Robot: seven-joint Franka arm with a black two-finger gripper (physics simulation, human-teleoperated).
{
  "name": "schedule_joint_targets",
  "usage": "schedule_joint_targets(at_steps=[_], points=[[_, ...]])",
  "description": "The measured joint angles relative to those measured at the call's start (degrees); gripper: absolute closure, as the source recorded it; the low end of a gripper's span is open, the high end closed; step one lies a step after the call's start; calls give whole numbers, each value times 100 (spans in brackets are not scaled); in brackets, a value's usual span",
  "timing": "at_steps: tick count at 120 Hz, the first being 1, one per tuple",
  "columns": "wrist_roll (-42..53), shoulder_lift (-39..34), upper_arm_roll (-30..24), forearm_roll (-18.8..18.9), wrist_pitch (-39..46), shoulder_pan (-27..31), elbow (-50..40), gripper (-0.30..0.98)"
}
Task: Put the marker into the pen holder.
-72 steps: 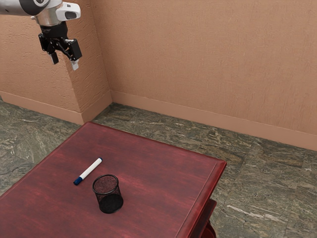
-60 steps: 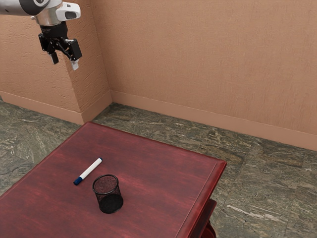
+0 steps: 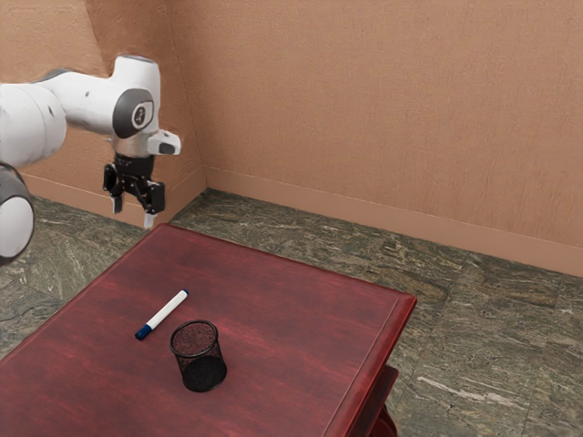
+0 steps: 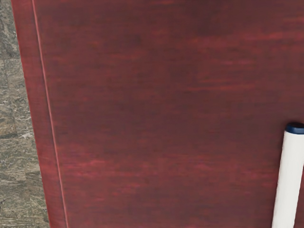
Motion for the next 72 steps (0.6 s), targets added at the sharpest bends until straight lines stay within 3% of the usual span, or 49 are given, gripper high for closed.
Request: schedule_joint_targets(at_steps=[16,36,55,72], points=[[231,-24,-4,-194,702,61,-854,2],[563,-545,-9,-511,1524,-214,-2032,2],[844,-1283,14,-611,2252,-421,-3271,2],[1057,-1412,62,-657,2683,-429,-3801,2]])
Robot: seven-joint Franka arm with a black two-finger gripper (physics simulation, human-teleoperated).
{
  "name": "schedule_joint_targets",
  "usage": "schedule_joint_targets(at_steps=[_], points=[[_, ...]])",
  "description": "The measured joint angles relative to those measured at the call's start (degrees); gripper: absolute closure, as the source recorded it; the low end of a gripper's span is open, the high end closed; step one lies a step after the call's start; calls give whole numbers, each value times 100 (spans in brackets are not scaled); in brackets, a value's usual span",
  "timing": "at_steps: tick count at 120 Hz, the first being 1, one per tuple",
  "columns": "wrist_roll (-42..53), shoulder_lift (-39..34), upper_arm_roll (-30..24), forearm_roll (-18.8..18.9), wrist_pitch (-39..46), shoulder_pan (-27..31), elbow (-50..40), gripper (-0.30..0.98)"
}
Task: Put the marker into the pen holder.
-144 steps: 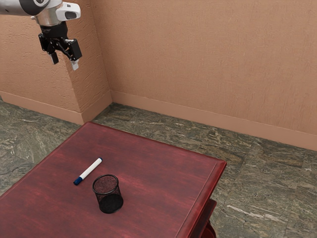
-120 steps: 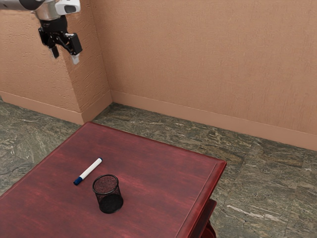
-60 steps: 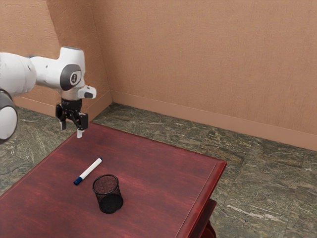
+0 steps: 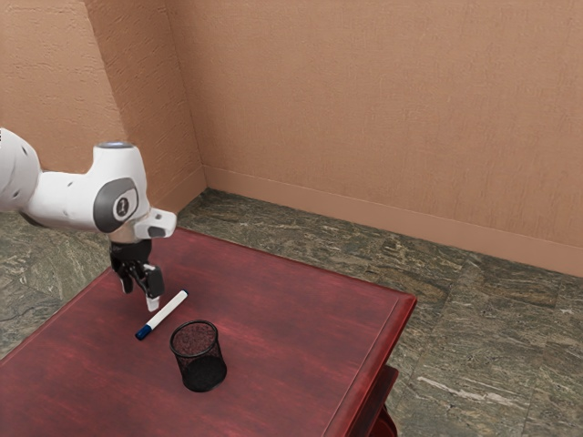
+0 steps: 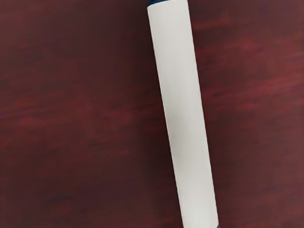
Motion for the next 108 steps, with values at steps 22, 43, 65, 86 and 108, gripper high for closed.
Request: schedule_joint_targets(at_steps=[22,43,65,86,108], points=[[198,172,30,-158,424,-190,-207,2],[334,216,33,-223,642,-252,-350,2],[440,232,41,-238,738,-262,-469,3],[515,246,42,-245,774,-258,-518,10],[565,248,44,-243,794,-256,-516,19]])
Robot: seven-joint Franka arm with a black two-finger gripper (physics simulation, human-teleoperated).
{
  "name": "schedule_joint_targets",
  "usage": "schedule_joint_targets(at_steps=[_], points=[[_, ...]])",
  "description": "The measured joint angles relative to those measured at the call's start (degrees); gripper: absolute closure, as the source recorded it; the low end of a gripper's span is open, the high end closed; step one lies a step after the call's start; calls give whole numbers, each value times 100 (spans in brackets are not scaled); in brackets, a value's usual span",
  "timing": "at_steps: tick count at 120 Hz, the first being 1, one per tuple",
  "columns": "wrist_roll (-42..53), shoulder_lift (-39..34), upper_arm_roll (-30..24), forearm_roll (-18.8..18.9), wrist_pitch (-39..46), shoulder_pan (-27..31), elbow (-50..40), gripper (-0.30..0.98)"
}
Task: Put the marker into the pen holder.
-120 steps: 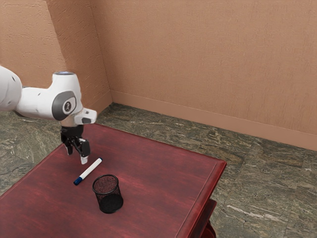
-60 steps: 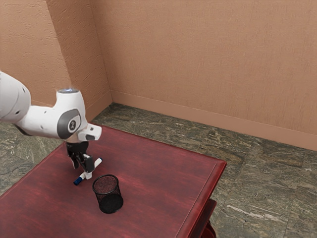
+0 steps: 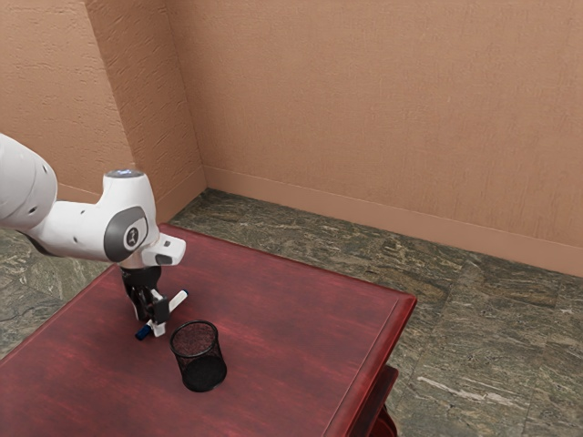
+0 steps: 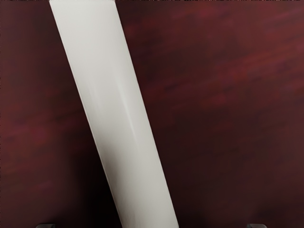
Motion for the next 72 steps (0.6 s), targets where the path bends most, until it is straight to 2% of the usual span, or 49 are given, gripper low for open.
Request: schedule_joint_targets(at_steps=[11,18,29,41,57,72], points=[[9,-2,1,8,10,2,3,16],[12,-12,7,11,14,3,3,19],[38,-49,14,-1,15,-8,6,38],[59,-72,16,-3,11,-10,10,46],[79,-53,16,-1,7,-11,3,51],[74,-47,19,15,9,-7,3,48]])
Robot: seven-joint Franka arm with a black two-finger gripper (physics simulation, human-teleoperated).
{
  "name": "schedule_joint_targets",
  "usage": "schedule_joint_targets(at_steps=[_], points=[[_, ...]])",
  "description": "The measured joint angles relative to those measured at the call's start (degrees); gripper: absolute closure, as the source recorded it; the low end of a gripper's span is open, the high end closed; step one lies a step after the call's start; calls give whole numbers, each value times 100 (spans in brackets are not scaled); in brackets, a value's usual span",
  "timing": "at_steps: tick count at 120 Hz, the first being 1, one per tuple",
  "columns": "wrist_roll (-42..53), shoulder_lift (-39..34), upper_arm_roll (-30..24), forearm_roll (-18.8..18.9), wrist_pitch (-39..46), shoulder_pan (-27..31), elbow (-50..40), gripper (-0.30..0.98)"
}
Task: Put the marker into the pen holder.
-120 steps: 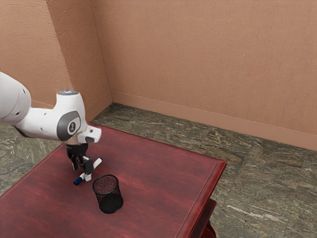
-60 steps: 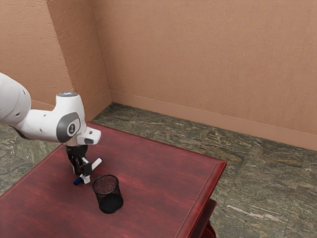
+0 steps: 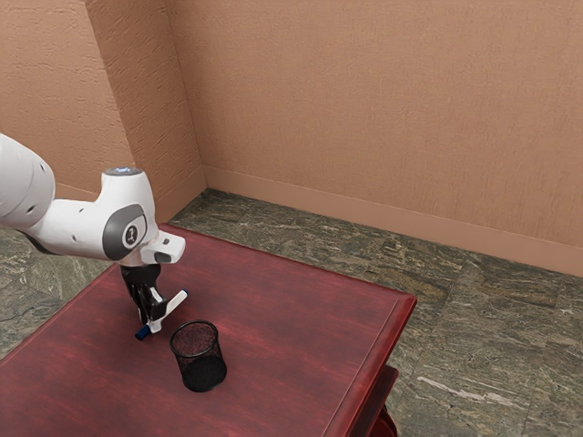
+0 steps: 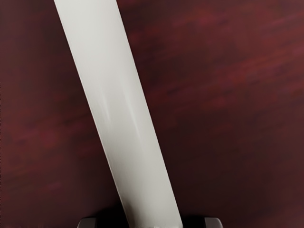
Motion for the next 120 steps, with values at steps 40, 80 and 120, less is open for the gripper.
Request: schedule_joint_targets(at_steps=[40,80,120], points=[[-19,-31,0,23,15,-22,-2,74],[-332,-576,-44,549,-332,-199,1074,79],[-995,-199,-287,1414,-4082,-807,3216,78]])
